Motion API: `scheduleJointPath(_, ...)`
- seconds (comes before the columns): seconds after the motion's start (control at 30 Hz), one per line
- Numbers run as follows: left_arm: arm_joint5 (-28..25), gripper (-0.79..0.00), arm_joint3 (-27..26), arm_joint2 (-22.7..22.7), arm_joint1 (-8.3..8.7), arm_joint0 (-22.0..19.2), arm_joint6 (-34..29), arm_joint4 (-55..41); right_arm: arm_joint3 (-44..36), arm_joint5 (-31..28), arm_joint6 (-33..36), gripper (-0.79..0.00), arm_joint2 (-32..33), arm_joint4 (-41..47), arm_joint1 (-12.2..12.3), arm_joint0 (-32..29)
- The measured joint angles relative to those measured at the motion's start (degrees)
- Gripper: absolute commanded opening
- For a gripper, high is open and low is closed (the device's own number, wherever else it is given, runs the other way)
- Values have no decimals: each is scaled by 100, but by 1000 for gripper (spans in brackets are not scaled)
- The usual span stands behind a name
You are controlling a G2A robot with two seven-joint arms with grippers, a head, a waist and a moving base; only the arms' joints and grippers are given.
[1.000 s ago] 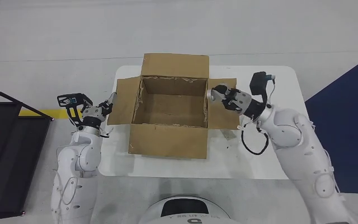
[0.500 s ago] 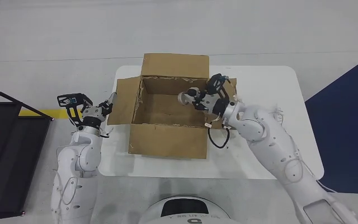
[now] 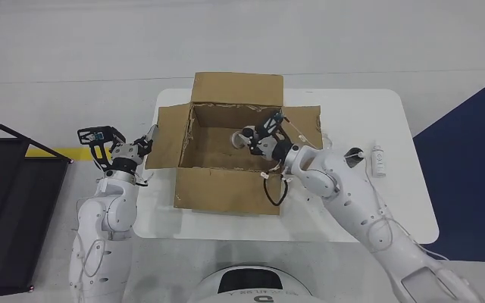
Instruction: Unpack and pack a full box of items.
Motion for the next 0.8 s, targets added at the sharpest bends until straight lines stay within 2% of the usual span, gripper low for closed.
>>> scheduleJointPath(0.07,0,0,0,0,0,0,0,0,37,40,15,-659,-34,-12,-26,31)
scheduleJointPath(0.1,0,0,0,0,0,0,0,0,50,52,23,-560,-42,-12,-35,44)
scheduleJointPath(0.17,0,0,0,0,0,0,0,0,71,75,34,-459,-52,-14,-54,63)
scheduleJointPath(0.3,0,0,0,0,0,0,0,0,84,77,64,-354,-51,-28,-80,80)
scheduleJointPath(0.47,0,0,0,0,0,0,0,0,44,-21,82,-329,10,34,-94,57)
scheduleJointPath(0.53,0,0,0,0,0,0,0,0,-28,-117,79,-286,91,96,-80,14)
scheduleJointPath(0.63,0,0,0,0,0,0,0,0,-275,-371,59,-243,340,225,-19,-157)
scheduleJointPath(0.8,0,0,0,0,0,0,0,0,-856,-1110,-122,-111,1306,606,207,-784)
